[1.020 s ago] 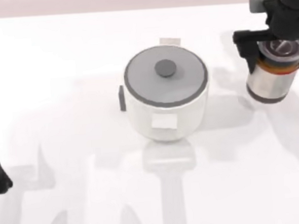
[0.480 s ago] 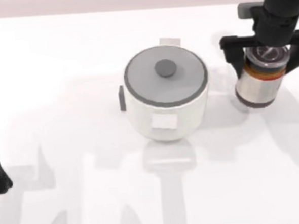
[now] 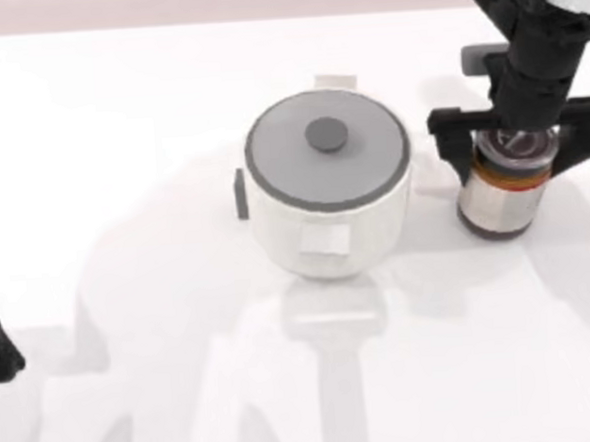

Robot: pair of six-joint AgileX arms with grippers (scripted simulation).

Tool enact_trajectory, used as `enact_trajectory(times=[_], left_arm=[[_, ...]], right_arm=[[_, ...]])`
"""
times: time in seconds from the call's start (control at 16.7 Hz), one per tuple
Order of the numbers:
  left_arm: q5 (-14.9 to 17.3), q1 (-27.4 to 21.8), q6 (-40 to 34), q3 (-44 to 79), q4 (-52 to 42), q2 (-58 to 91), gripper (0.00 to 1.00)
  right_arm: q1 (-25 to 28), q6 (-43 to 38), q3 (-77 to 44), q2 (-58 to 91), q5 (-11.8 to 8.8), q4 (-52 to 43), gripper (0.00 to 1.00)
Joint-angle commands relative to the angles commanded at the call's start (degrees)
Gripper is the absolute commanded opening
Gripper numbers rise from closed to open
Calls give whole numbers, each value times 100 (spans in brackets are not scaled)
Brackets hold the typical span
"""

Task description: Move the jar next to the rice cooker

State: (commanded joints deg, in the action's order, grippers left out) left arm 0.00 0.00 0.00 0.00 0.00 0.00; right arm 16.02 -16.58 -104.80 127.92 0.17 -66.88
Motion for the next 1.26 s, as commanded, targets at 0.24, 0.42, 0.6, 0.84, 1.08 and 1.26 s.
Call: enact_trajectory(times=[0.24, 0.42, 0.6, 0.84, 1.08, 1.26], left_arm=[[0, 0, 0, 0, 0, 0, 100], [0, 0, 0, 0, 0, 0, 100], [0, 0, 0, 0, 0, 0, 100], [0, 0, 0, 0, 0, 0, 100], [0, 0, 0, 0, 0, 0, 100], [0, 0, 0, 0, 0, 0, 100]], right_arm=[[0, 0, 0, 0, 0, 0, 15], [0, 0, 0, 0, 0, 0, 38], [0, 0, 0, 0, 0, 0, 60], [0, 0, 0, 0, 0, 0, 90], [0, 0, 0, 0, 0, 0, 100], [0, 0, 0, 0, 0, 0, 100]])
